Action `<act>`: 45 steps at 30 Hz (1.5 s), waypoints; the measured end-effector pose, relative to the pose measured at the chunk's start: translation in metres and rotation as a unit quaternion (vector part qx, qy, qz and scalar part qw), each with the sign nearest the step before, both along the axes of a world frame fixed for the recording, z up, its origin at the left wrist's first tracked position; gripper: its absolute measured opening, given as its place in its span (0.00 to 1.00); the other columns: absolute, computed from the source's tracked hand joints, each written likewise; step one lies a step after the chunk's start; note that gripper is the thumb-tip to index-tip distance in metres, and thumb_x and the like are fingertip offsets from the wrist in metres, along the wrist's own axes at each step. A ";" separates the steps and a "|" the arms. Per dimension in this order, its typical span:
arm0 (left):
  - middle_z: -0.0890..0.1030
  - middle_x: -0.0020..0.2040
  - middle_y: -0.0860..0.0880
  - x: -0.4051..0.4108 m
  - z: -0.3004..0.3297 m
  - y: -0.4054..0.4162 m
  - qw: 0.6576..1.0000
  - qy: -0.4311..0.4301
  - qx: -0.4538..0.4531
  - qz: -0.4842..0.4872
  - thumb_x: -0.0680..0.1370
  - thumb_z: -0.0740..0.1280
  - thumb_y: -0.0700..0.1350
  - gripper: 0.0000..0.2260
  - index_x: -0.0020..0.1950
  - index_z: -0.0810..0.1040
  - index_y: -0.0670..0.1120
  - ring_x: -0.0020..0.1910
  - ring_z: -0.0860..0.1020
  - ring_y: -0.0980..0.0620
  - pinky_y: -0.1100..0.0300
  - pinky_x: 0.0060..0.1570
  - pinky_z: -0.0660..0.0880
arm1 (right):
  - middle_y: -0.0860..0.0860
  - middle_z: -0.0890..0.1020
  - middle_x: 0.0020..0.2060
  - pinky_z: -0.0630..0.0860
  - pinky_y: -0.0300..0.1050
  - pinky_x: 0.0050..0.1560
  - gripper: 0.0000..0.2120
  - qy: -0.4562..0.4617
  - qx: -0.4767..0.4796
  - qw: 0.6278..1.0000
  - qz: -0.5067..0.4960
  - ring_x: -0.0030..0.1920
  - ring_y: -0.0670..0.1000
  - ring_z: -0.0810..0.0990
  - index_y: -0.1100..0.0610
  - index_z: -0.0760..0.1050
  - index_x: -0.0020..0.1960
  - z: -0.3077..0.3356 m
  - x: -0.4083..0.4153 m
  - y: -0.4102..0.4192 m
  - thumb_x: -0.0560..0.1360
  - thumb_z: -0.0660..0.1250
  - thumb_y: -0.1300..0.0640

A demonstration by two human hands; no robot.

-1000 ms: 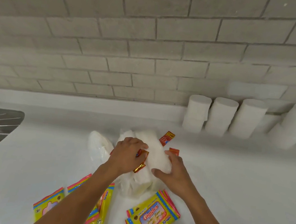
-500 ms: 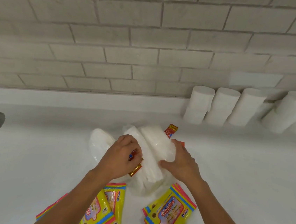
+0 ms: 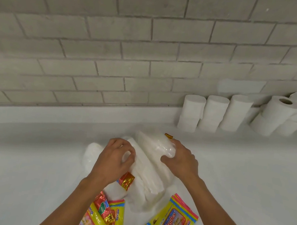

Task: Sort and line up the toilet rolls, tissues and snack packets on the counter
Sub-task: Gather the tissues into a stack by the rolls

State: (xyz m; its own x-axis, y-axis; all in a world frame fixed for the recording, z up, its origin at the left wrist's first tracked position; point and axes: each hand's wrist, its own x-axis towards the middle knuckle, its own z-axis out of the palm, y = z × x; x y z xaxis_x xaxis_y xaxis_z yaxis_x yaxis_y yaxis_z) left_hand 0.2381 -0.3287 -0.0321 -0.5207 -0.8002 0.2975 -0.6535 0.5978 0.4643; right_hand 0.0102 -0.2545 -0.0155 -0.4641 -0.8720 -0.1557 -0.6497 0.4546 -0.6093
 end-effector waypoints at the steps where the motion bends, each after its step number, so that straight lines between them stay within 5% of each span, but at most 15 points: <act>1: 0.77 0.56 0.57 -0.005 0.003 -0.004 1.000 -0.003 0.001 0.000 0.79 0.66 0.48 0.06 0.51 0.82 0.53 0.63 0.67 0.57 0.64 0.55 0.69 | 0.44 0.75 0.67 0.72 0.47 0.57 0.35 -0.003 -0.010 1.000 -0.005 0.62 0.54 0.77 0.40 0.62 0.74 0.001 -0.001 0.000 0.69 0.70 0.45; 11: 0.78 0.62 0.53 -0.084 0.012 -0.036 0.991 -0.120 0.048 -0.037 0.80 0.64 0.52 0.11 0.59 0.81 0.53 0.64 0.71 0.50 0.57 0.56 0.72 | 0.44 0.76 0.66 0.70 0.47 0.56 0.32 -0.004 -0.053 0.996 -0.069 0.62 0.54 0.77 0.43 0.65 0.73 0.011 -0.039 0.004 0.71 0.70 0.46; 16: 0.73 0.66 0.49 -0.133 -0.001 -0.051 0.952 -0.269 0.137 -0.048 0.79 0.62 0.56 0.20 0.69 0.73 0.54 0.65 0.70 0.45 0.50 0.62 0.72 | 0.45 0.76 0.67 0.71 0.48 0.56 0.32 0.004 -0.072 0.993 -0.091 0.62 0.55 0.77 0.44 0.65 0.73 0.015 -0.067 0.010 0.71 0.70 0.47; 20: 0.72 0.67 0.47 -0.167 -0.025 -0.063 0.930 -0.305 0.195 -0.062 0.75 0.65 0.57 0.25 0.71 0.69 0.53 0.63 0.73 0.43 0.48 0.62 0.73 | 0.45 0.76 0.67 0.73 0.49 0.57 0.32 0.006 -0.075 0.993 -0.094 0.62 0.55 0.77 0.43 0.65 0.73 0.019 -0.088 0.011 0.71 0.70 0.46; 25: 0.49 0.82 0.51 -0.194 -0.049 -0.065 0.923 -0.288 0.247 -0.061 0.77 0.66 0.59 0.40 0.82 0.47 0.54 0.78 0.56 0.41 0.44 0.74 0.60 | 0.43 0.76 0.67 0.73 0.49 0.57 0.32 -0.002 -0.080 0.993 -0.090 0.61 0.55 0.78 0.43 0.65 0.73 0.021 -0.110 0.007 0.70 0.70 0.46; 29: 0.42 0.82 0.50 -0.207 -0.069 -0.063 0.904 -0.347 0.244 -0.055 0.78 0.62 0.61 0.38 0.82 0.45 0.52 0.80 0.46 0.39 0.42 0.76 0.56 | 0.43 0.76 0.67 0.74 0.50 0.59 0.32 0.000 -0.085 0.993 -0.079 0.61 0.55 0.78 0.43 0.65 0.73 0.020 -0.120 0.001 0.70 0.69 0.47; 45: 0.47 0.82 0.43 -0.198 -0.066 0.046 0.883 -0.422 0.161 -0.124 0.83 0.53 0.60 0.32 0.82 0.44 0.50 0.80 0.44 0.38 0.41 0.76 0.53 | 0.45 0.77 0.66 0.73 0.47 0.55 0.32 -0.055 -0.077 0.995 -0.019 0.62 0.55 0.78 0.44 0.66 0.73 0.014 -0.102 -0.028 0.70 0.70 0.48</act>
